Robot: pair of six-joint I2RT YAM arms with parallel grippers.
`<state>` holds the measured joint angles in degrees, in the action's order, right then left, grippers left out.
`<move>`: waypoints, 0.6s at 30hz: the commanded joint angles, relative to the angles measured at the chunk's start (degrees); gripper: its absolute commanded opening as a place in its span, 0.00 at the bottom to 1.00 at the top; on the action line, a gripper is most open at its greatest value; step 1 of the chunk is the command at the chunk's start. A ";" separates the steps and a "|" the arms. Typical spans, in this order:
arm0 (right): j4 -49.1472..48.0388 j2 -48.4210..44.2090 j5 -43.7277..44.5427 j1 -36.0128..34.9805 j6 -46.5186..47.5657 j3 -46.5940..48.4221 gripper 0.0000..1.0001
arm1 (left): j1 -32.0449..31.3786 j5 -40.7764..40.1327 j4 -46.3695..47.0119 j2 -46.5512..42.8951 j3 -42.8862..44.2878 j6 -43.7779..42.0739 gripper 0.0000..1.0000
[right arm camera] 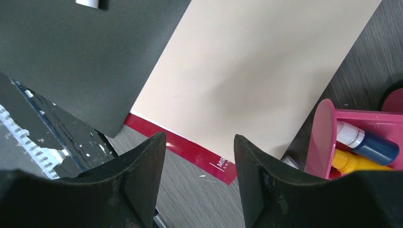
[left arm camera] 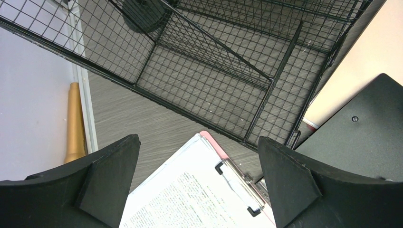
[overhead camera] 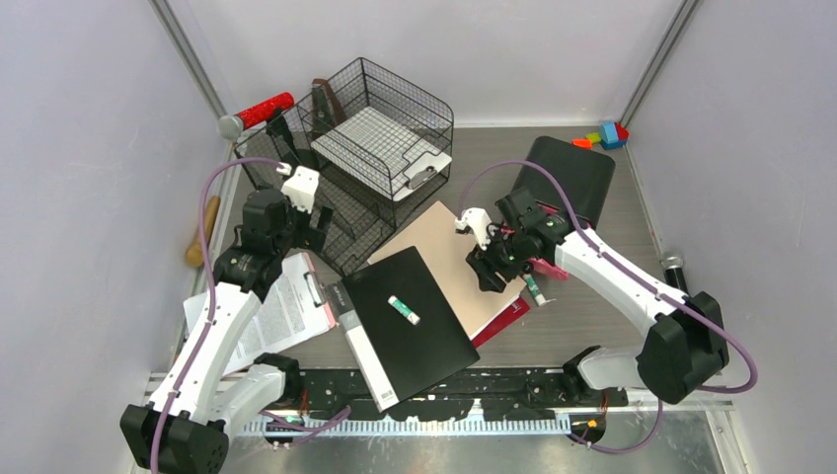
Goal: Organize the desk
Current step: Place the stationery in the drawer, then close the drawer in the storage box.
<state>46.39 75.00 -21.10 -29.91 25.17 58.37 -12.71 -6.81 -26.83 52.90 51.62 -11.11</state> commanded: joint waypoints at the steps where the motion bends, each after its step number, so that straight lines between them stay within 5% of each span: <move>1: -0.92 2.26 3.41 -0.06 1.25 0.33 0.60 | 0.23 0.83 1.78 -0.88 1.12 0.01 0.99; 18: -5.86 8.19 26.70 -0.06 3.35 3.02 0.58 | 0.23 0.91 1.80 -0.77 1.12 -0.20 0.99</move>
<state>43.59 83.66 -1.96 -30.00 27.27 58.46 -12.71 -6.74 -26.83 52.90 51.62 -11.11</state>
